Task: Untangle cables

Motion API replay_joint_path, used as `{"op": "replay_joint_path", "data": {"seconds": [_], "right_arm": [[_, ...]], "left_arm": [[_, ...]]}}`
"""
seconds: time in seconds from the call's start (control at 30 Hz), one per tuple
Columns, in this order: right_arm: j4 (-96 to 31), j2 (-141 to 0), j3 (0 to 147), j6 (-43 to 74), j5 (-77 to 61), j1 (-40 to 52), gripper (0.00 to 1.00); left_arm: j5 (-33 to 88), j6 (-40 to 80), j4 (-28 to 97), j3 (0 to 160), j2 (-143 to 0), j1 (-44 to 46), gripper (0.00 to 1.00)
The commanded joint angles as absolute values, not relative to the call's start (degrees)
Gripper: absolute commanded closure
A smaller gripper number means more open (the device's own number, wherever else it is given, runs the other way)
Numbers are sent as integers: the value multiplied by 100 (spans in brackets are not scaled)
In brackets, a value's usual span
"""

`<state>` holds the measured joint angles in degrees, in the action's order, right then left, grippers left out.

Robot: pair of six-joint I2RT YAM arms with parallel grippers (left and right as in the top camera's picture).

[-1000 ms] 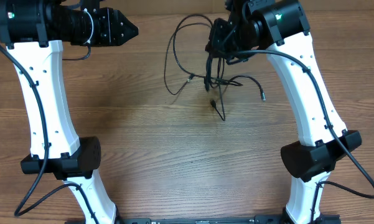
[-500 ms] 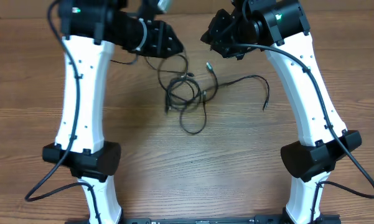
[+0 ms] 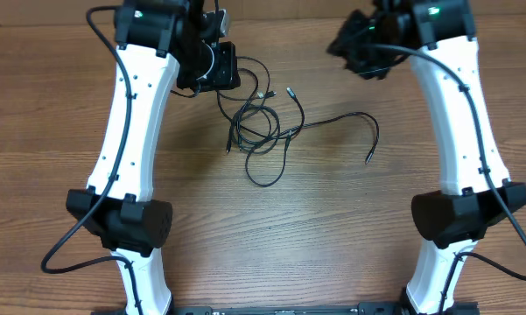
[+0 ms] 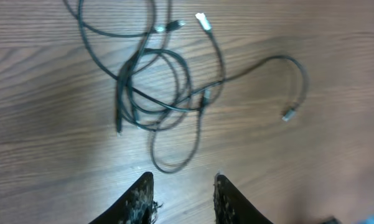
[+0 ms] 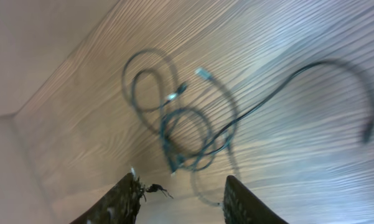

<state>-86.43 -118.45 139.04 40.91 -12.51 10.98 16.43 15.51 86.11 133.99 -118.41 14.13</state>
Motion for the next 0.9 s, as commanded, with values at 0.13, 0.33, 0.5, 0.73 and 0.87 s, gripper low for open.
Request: {"op": "replay_joint_path", "data": {"seconds": [0.13, 0.33, 0.5, 0.73, 0.87], "right_arm": [[-8799, -11679, 13880, 3385, -1151, 812, 54], [-8827, -11679, 13880, 3247, -998, 812, 46], [-8849, -11681, 13880, 3247, -967, 812, 46], [-8892, -11679, 13880, 3096, -965, 812, 46], [-8956, -11679, 13880, 3096, -963, 812, 46]], "left_arm": [[722, 2392, 7596, 11819, -11813, 1387, 74], [550, 2987, 6632, 10538, -11813, 1389, 79], [443, 3284, 5824, 9747, -11815, 1398, 74], [445, 3741, 4910, 8877, -11878, 1439, 81], [467, 4115, 4641, 8646, -11961, 1444, 80]]}}
